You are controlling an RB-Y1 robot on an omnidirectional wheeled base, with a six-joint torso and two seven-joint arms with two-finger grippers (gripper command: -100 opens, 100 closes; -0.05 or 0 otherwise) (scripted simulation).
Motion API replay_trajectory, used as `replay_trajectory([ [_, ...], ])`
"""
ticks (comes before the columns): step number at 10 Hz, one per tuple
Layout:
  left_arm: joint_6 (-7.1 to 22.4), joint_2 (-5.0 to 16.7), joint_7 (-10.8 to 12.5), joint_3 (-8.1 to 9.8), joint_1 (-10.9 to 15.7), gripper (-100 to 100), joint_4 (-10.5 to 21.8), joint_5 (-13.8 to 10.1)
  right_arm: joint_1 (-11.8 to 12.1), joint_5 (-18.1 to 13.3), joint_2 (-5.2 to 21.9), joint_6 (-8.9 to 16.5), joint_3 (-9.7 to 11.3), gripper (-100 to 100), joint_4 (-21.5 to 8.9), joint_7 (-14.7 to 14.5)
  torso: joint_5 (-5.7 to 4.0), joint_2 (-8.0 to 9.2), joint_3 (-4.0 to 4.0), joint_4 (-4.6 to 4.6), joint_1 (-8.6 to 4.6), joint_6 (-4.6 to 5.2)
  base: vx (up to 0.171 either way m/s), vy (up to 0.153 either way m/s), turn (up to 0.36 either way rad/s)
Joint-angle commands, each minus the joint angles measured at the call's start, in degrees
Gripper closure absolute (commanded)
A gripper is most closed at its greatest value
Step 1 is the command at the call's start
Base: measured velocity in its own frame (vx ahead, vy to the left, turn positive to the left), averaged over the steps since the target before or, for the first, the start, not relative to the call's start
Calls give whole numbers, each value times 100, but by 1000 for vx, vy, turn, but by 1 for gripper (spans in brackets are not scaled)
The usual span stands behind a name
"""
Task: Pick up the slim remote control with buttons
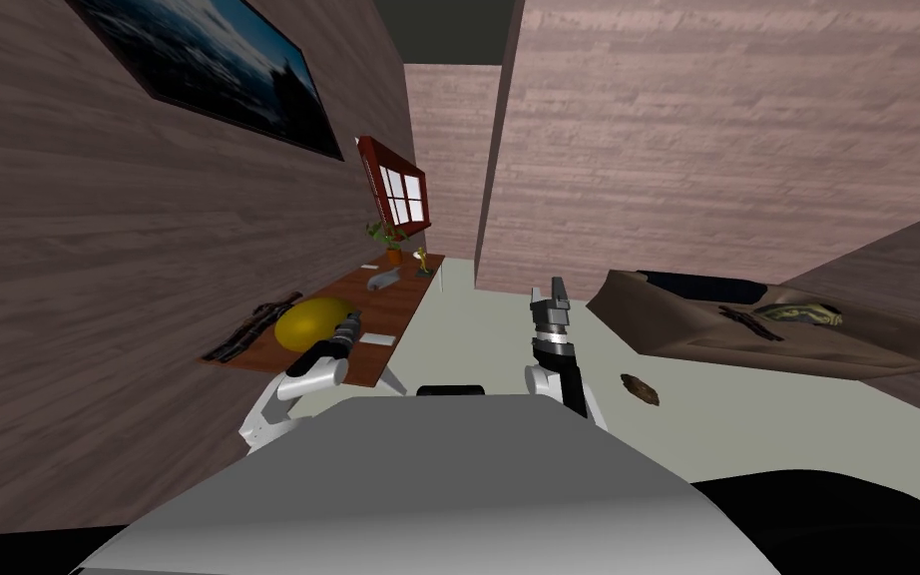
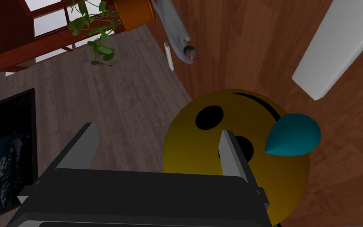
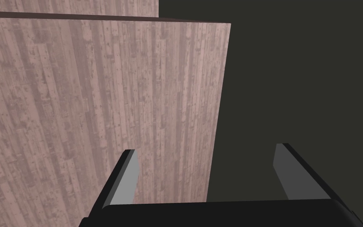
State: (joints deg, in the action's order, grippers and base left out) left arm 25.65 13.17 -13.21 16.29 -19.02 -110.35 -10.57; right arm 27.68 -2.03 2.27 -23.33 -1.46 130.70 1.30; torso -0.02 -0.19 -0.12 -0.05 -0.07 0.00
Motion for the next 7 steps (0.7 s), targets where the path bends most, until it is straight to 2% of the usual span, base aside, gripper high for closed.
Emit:
replay_trajectory([
  [1, 286, -3, -10, 35, 62, -100, 62, -27, 0, 0, 0, 0, 0, 0, 0, 0, 0, 0, 0, 0, 0, 0, 51, -31, 9],
  [2, 381, -3, -10, 35, 62, -100, 62, -27, 0, 0, 0, 0, 0, 0, 0, 0, -1, -1, -1, -1, 0, 0, 23, -17, -2],
  [3, 611, 24, -23, 94, 167, -100, 258, -121, 0, 0, 0, 0, 0, 0, 0, 0, 0, 6, 3, 1, 3, 0, 45, -27, 1],
  [4, 794, 24, -23, 94, 167, -100, 258, -121, 0, 0, 0, 0, 0, 0, 0, 0, 0, 2, 1, 0, 2, 0, 48, -29, 7],
  [5, 964, 55, -30, 143, 273, -100, 457, -215, 0, 0, 0, 0, 0, 0, 0, 0, 0, 0, -1, 0, 1, 0, 63, -48, -4],
  [7, 1201, 55, -30, 143, 273, -100, 457, -215, 0, 0, 0, 0, 0, 0, 0, 0, -1, -3, -2, -1, -2, 0, 41, -21, 2],
])
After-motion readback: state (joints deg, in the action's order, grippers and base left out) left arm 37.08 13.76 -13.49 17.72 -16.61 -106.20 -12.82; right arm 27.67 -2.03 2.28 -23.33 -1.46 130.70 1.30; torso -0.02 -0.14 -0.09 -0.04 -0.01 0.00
